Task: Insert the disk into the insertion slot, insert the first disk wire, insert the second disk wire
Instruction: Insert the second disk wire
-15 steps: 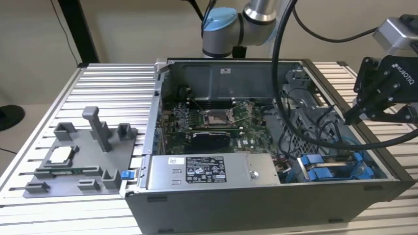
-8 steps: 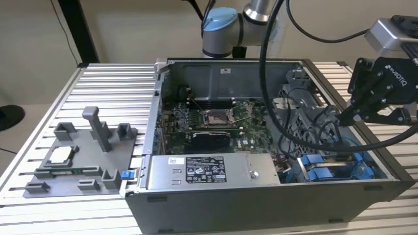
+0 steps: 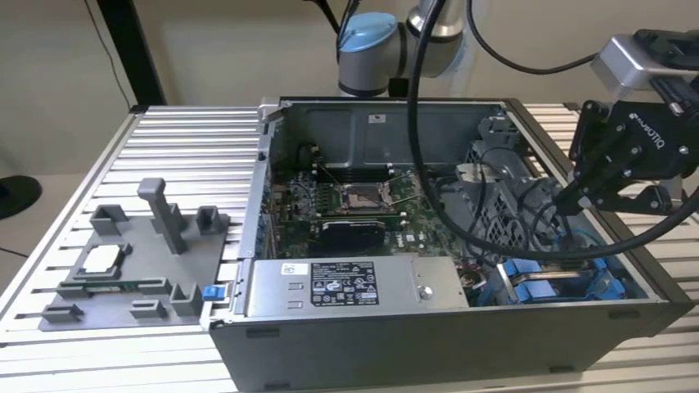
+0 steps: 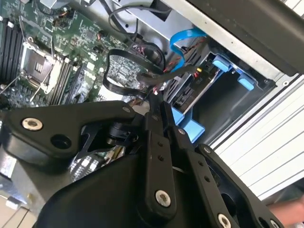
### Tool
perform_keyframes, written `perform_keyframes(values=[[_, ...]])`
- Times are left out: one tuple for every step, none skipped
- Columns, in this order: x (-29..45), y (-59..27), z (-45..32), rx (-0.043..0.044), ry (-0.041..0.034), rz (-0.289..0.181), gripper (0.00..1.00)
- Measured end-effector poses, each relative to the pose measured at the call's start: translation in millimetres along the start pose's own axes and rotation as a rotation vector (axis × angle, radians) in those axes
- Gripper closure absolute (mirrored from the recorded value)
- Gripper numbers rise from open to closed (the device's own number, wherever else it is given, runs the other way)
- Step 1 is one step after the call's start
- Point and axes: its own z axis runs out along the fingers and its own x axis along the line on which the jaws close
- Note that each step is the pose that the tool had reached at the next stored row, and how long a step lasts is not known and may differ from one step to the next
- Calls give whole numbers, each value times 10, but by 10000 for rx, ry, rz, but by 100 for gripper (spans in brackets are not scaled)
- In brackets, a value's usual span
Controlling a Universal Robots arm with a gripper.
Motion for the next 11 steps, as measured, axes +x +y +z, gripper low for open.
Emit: perform_keyframes(values=[[2, 2, 1, -1, 32, -6, 100], [5, 3, 1, -2, 68, -13, 100], [7, 4, 1, -3, 104, -20, 100], [10, 6, 1, -3, 138, -28, 100], [15, 7, 0, -5, 170, -34, 100], [19, 7, -1, -6, 203, -41, 100], [23, 8, -1, -6, 239, -46, 100], [27, 8, -1, -7, 279, -52, 100], [31, 9, -1, -8, 325, -58, 100], [35, 9, -1, -9, 372, -63, 100], [38, 10, -2, -9, 423, -68, 100]])
